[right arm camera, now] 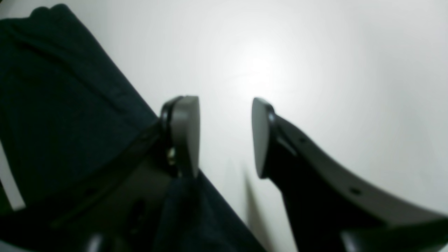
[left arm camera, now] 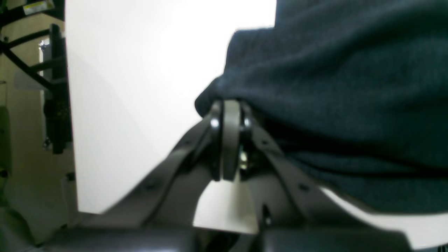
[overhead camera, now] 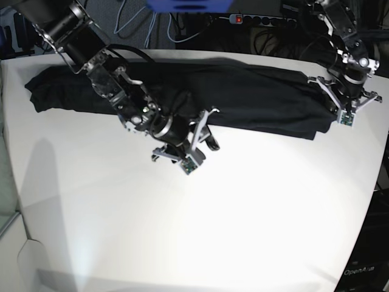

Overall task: Fold the T-shirt properly
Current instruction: 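Move the right gripper to the opposite strip end and grasp it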

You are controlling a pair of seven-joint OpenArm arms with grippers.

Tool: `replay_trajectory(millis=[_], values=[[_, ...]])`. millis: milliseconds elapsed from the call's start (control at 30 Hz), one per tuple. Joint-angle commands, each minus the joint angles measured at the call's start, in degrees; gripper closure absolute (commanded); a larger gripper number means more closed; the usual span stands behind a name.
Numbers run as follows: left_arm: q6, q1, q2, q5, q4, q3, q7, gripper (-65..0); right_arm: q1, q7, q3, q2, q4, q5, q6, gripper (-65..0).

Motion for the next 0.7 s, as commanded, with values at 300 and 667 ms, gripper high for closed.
replay_trajectory(millis=[300,667], values=[[0.29,0.15,-0.83,-0.67,1.11,0.08,-1.34,-1.0,1.16,1.29,0.30,-0.11,1.17,0.25,0.20,-25.5],[0.29,-1.26,2.07,-0.32,4.10,-5.72,-1.43,-22.8,1.86,1.11,0.74,2.00,4.33,0.25,0.03,-25.6]])
